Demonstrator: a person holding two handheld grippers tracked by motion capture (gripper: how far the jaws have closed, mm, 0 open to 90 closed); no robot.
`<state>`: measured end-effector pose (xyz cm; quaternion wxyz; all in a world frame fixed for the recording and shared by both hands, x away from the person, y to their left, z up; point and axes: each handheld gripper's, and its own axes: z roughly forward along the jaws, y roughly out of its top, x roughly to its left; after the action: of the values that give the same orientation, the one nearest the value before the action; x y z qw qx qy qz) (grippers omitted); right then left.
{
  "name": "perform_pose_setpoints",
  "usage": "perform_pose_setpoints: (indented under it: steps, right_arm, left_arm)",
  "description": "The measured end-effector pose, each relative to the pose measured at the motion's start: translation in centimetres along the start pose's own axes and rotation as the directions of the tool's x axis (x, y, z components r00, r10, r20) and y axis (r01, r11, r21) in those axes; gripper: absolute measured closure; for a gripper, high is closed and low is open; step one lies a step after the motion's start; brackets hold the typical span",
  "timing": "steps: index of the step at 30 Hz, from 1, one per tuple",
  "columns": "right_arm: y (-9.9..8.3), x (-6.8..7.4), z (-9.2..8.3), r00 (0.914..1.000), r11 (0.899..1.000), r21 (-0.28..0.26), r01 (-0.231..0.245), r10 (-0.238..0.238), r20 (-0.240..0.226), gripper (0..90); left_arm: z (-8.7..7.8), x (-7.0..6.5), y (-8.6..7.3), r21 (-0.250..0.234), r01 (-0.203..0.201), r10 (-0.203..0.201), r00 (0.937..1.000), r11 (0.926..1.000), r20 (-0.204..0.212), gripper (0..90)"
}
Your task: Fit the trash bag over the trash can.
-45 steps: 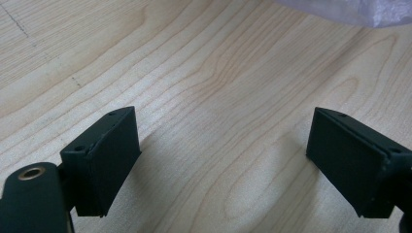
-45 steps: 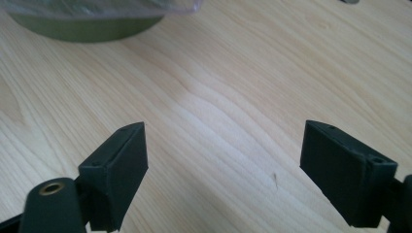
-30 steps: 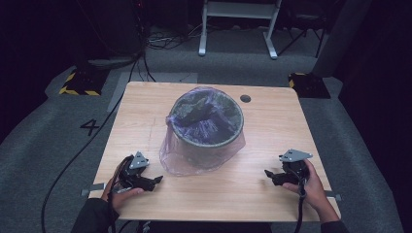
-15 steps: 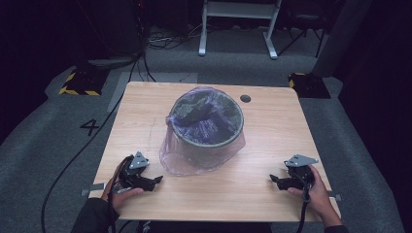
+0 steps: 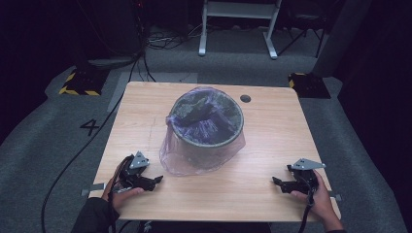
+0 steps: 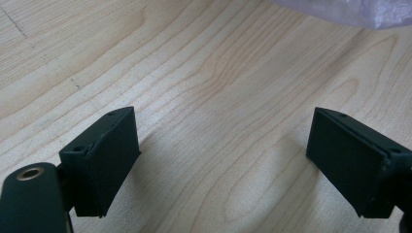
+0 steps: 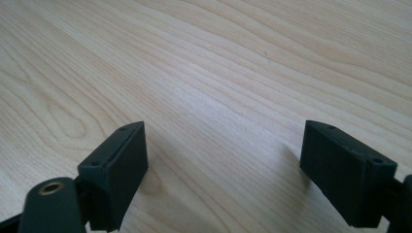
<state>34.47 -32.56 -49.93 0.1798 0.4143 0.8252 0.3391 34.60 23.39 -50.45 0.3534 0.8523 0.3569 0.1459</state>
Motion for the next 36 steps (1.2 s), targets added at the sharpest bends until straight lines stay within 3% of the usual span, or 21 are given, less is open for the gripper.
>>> perform_pose_setpoints:
  steps: [12,36]
  right_arm:
    - [-1.6,-1.4,-0.8,0.9955,0.996,-0.045,-0.072,0.075,0.058,14.5]
    - [-1.7,-1.6,-1.0,0.9954,0.996,-0.044,-0.073,0.076,0.058,14.6]
  left_arm:
    - [0.0,0.0,0.0,0.000,0.005,-0.005,1.0000,1.0000,0.000,11.2]
    - [0.2,0.0,0.1,-0.002,0.002,-0.002,1.0000,1.0000,0.008,11.0]
